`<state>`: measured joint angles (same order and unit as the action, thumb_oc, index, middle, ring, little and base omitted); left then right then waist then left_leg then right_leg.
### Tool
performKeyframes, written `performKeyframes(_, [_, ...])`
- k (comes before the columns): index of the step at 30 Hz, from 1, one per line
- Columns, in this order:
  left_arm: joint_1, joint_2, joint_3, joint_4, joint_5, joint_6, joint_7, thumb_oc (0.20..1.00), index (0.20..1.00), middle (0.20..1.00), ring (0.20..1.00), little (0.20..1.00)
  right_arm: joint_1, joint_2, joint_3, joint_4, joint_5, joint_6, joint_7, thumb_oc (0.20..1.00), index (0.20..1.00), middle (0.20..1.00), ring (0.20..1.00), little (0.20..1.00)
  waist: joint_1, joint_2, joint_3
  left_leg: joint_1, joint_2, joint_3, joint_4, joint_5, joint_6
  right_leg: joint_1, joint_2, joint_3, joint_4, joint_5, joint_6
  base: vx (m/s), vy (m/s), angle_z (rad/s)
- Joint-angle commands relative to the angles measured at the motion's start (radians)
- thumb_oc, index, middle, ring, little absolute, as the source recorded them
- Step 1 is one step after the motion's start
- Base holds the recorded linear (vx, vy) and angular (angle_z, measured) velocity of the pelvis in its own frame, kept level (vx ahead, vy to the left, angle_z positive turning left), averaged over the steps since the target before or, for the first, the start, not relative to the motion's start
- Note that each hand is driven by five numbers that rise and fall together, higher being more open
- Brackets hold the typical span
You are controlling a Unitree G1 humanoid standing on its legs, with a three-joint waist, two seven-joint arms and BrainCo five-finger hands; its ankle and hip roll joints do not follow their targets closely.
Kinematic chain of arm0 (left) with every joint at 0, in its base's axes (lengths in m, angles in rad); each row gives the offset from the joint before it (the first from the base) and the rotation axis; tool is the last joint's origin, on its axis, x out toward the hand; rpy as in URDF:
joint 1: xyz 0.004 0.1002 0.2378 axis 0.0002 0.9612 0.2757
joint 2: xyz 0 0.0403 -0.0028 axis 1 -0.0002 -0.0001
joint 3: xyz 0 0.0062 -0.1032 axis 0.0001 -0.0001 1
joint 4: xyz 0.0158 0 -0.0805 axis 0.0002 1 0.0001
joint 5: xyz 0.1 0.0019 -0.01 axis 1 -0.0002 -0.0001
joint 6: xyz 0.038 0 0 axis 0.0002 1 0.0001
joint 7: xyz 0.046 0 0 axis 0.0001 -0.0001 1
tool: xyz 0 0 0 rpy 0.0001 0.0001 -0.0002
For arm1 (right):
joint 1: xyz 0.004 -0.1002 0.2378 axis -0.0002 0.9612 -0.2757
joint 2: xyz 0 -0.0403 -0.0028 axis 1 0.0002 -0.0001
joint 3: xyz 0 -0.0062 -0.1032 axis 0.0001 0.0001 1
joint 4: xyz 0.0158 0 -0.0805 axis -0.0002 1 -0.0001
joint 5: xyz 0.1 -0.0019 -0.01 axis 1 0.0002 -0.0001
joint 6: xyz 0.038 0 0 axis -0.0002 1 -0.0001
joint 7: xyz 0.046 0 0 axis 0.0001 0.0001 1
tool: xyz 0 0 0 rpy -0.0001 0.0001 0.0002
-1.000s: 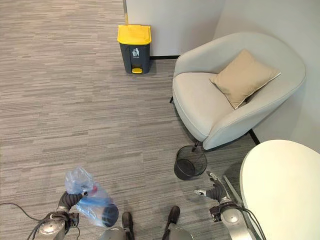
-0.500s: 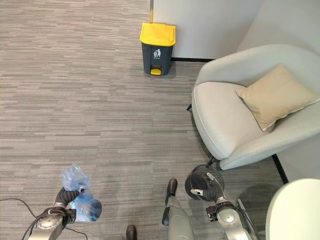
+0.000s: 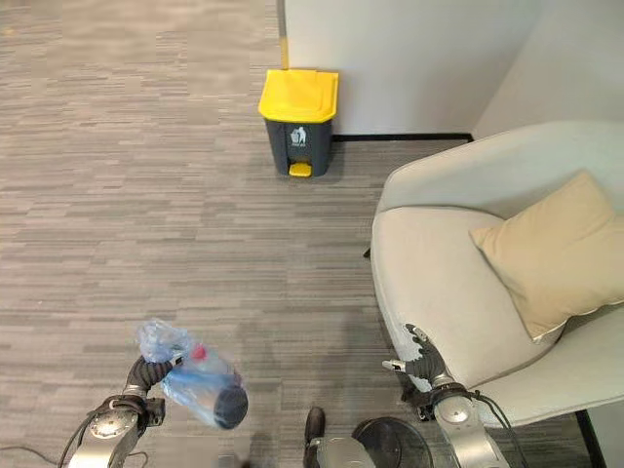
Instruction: Gather garbage on tea table into small bin, then transfer packed bag to large trash can.
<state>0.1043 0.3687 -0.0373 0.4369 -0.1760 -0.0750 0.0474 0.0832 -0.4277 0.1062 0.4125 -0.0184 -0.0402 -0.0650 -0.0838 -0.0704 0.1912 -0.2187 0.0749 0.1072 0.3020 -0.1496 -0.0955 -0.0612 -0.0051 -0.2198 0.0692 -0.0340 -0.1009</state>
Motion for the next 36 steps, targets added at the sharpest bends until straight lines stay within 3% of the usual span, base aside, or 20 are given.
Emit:
performKeyframes(1, [-0.002, 0.053, 0.009, -0.032, 0.003, -0.044, 0.02, 0.2, 0.2, 0.2, 0.2, 0.2, 0.003, -0.023, -0.013, 0.007, 0.023, -0.03, -0.032, 1.0, 1.0, 1.0, 1.0, 1.0, 0.036, 0.022, 0.019, -0.023, -0.026, 0.023, -0.119, 0.133, 0.03, -0.011, -0.064, 0.046, 0.023, -0.07, 0.162, 0.25, 0.024, -0.59])
performKeyframes(3, [-0.005, 0.051, 0.004, -0.037, 0.003, -0.046, 0.022, 0.2, 0.2, 0.2, 0.2, 0.2, 0.001, -0.014, -0.011, 0.027, 0.021, -0.028, -0.042, 1.0, 1.0, 1.0, 1.0, 1.0, 0.051, 0.023, 0.023, -0.059, -0.031, 0.036, -0.176, 0.199, 0.015, 0.033, -0.05, 0.057, 0.0, -0.08, 0.166, 0.33, 0.051, -0.44])
performKeyframes(5, [-0.001, 0.048, 0.005, -0.046, 0.005, -0.044, 0.02, 0.2, 0.2, 0.2, 0.2, 0.2, -0.001, -0.006, -0.013, 0.032, 0.017, -0.026, -0.046, 1.0, 1.0, 1.0, 1.0, 1.0, 0.06, 0.024, 0.015, -0.071, -0.029, 0.064, -0.189, 0.211, 0.018, 0.07, -0.045, 0.07, -0.014, -0.09, 0.171, 0.34, 0.124, -0.2])
performKeyframes(7, [0.011, 0.047, 0.008, -0.048, 0.008, -0.041, 0.016, 0.2, 0.2, 0.2, 0.2, 0.2, 0.004, 0.0, -0.013, 0.03, 0.009, -0.023, -0.043, 1.0, 1.0, 1.0, 1.0, 1.0, 0.065, 0.023, 0.008, -0.043, -0.029, 0.073, -0.212, 0.197, 0.026, 0.086, -0.047, 0.082, -0.018, -0.097, 0.177, 0.31, 0.147, -0.21])
performKeyframes(11, [0.037, 0.056, 0.029, -0.054, 0.01, -0.036, 0.011, 0.2, 0.2, 0.2, 0.2, 0.2, -0.006, 0.038, -0.013, 0.031, 0.008, -0.017, -0.03, 1.0, 1.0, 1.0, 1.0, 1.0, 0.082, -0.008, -0.024, -0.018, -0.07, 0.069, -0.145, 0.113, 0.083, 0.114, -0.113, 0.128, 0.047, -0.113, 0.222, 0.42, 0.242, -0.63])
performKeyframes(14, [0.02, 0.078, 0.037, -0.061, 0.022, -0.033, 0.022, 0.2, 0.2, 0.2, 0.2, 0.2, -0.025, 0.053, -0.011, 0.018, 0.014, -0.019, -0.027, 1.0, 1.0, 1.0, 1.0, 1.0, 0.078, -0.005, -0.01, 0.036, -0.098, 0.071, -0.144, 0.059, 0.13, 0.008, -0.136, 0.151, 0.269, -0.051, 0.245, 0.29, 0.234, -0.2])
performKeyframes(15, [0.011, 0.081, 0.037, -0.061, 0.02, -0.036, 0.028, 0.2, 0.2, 0.2, 0.2, 0.2, -0.038, 0.052, -0.004, 0.019, 0.016, -0.017, -0.026, 1.0, 1.0, 1.0, 1.0, 1.0, 0.072, 0.006, -0.001, 0.072, -0.101, 0.067, -0.16, 0.045, 0.137, -0.068, -0.133, 0.136, 0.294, -0.016, 0.235, 0.28, 0.148, 0.23])
performKeyframes(18, [0.005, 0.084, 0.036, -0.055, 0.013, -0.039, 0.033, 0.2, 0.2, 0.2, 0.2, 0.2, -0.052, 0.044, -0.001, 0.009, 0.028, -0.014, -0.026, 1.0, 1.0, 1.0, 1.0, 1.0, 0.048, 0.023, 0.019, 0.163, -0.11, 0.058, -0.207, 0.014, 0.138, -0.176, -0.133, 0.08, 0.208, 0.011, 0.228, 0.36, 0.064, 0.04])
performKeyframes(22, [-0.008, 0.076, 0.036, -0.038, 0.008, -0.039, 0.037, 0.2, 0.2, 0.2, 0.2, 0.2, -0.051, 0.04, 0.003, 0.004, 0.027, -0.011, -0.026, 1.0, 1.0, 1.0, 1.0, 1.0, 0.022, 0.02, 0.038, 0.252, -0.124, 0.033, -0.23, -0.029, 0.123, -0.247, -0.147, 0.022, 0.039, 0.078, 0.256, 0.38, -0.038, -0.02])
performKeyframes(25, [-0.008, 0.067, 0.032, -0.037, 0.011, -0.042, 0.032, 0.2, 0.2, 0.2, 0.2, 0.2, -0.041, 0.037, 0.004, 0.008, 0.019, -0.009, -0.024, 1.0, 1.0, 1.0, 1.0, 1.0, 0.004, 0.022, 0.043, 0.31, -0.127, 0.004, -0.231, -0.071, 0.108, -0.279, -0.148, -0.01, -0.02, 0.115, 0.272, 0.45, -0.121, 0.41])
performKeyframes(26, [-0.001, 0.065, 0.027, -0.04, 0.021, -0.043, 0.025, 0.2, 0.2, 0.2, 0.2, 0.2, -0.022, 0.034, -0.005, 0.004, 0.023, -0.009, -0.021, 1.0, 1.0, 1.0, 1.0, 1.0, -0.005, 0.016, 0.027, 0.359, -0.13, -0.023, -0.237, -0.107, 0.097, -0.262, -0.152, -0.002, -0.036, 0.126, 0.271, 0.81, -0.32, 1.07])
performKeyframes(27, [0.009, 0.059, 0.026, -0.041, 0.022, -0.042, 0.023, 0.2, 0.2, 0.2, 0.2, 0.2, -0.008, 0.026, -0.008, 0.005, 0.023, -0.013, -0.017, 1.0, 1.0, 1.0, 1.0, 1.0, -0.011, 0.029, 0.01, 0.396, -0.096, -0.033, -0.207, -0.109, 0.063, -0.243, -0.144, 0.008, 0.002, 0.13, 0.249, 0.77, -0.347, 1.09])
performKeyframes(28, [0.016, 0.057, 0.027, -0.043, 0.02, -0.041, 0.02, 0.2, 0.2, 0.2, 0.2, 0.2, -0.008, 0.025, -0.009, 0.005, 0.022, -0.01, -0.016, 1.0, 1.0, 1.0, 1.0, 1.0, -0.012, 0.03, 0.002, 0.39, -0.086, -0.034, -0.186, -0.088, 0.051, -0.237, -0.149, -0.003, 0.01, 0.126, 0.243, 0.56, -0.278, 1.14])
performKeyframes(29, [0.025, 0.05, 0.025, -0.051, 0.021, -0.039, 0.018, 0.2, 0.2, 0.2, 0.2, 0.2, -0.006, 0.021, -0.009, 0.003, 0.024, -0.013, -0.018, 1.0, 1.0, 1.0, 1.0, 1.0, -0.013, 0.044, -0.002, 0.371, -0.062, -0.031, -0.127, -0.056, 0.029, -0.223, -0.138, -0.014, 0.015, 0.114, 0.231, 0.42, -0.27, 0.66])
performKeyframes(30, [0.028, 0.044, 0.022, -0.051, 0.014, -0.038, 0.014, 0.2, 0.2, 0.2, 0.2, 0.2, -0.009, 0.011, -0.014, 0.004, 0.034, -0.023, -0.024, 1.0, 1.0, 1.0, 1.0, 1.0, -0.013, 0.05, -0.015, 0.318, -0.028, -0.023, 0.011, 0.034, -0.005, -0.186, -0.118, -0.026, 0.012, 0.09, 0.203, 0.48, -0.303, 0.35])
performKeyframes(31, [0.03, 0.039, 0.021, -0.045, 0.0, -0.038, 0.013, 0.2, 0.2, 0.2, 0.2, 0.2, -0.009, 0.003, -0.017, 0.013, 0.037, -0.021, -0.029, 1.0, 1.0, 1.0, 1.0, 1.0, -0.015, 0.043, -0.022, 0.279, -0.001, 0.005, 0.088, 0.088, -0.01, -0.149, -0.11, -0.033, 0.003, 0.055, 0.18, 0.47, -0.295, 0.03])
performKeyframes(32, [0.026, 0.036, 0.019, -0.041, -0.008, -0.038, 0.011, 0.2, 0.2, 0.2, 0.2, 0.2, -0.011, -0.002, -0.017, 0.019, 0.04, -0.019, -0.031, 1.0, 1.0, 1.0, 1.0, 1.0, -0.013, 0.042, -0.022, 0.268, 0.009, 0.017, 0.092, 0.084, 0.003, -0.132, -0.1, -0.029, -0.001, 0.038, 0.171, 0.53, -0.215, -0.11])
performKeyframes(34, [0.005, 0.035, -0.003, -0.027, -0.001, -0.035, 0.009, 0.2, 0.2, 0.2, 0.2, 0.2, -0.013, -0.016, -0.022, 0.025, 0.049, -0.019, -0.038, 1.0, 1.0, 1.0, 1.0, 1.0, 0.003, 0.026, -0.012, 0.163, -0.02, 0.026, 0.022, -0.001, 0.044, -0.062, -0.097, -0.006, -0.02, -0.013, 0.169, 0.43, -0.115, -0.2])
performKeyframes(36, [0.004, 0.034, -0.006, -0.027, 0.0, -0.035, 0.01, 0.2, 0.2, 0.2, 0.2, 0.2, -0.018, -0.016, -0.022, 0.029, 0.051, -0.019, -0.039, 1.0, 1.0, 1.0, 1.0, 1.0, 0.009, 0.018, -0.008, 0.118, -0.037, 0.022, 0.004, -0.009, 0.05, -0.048, -0.102, 0.001, -0.025, -0.019, 0.17, 0.16, -0.027, -0.35])
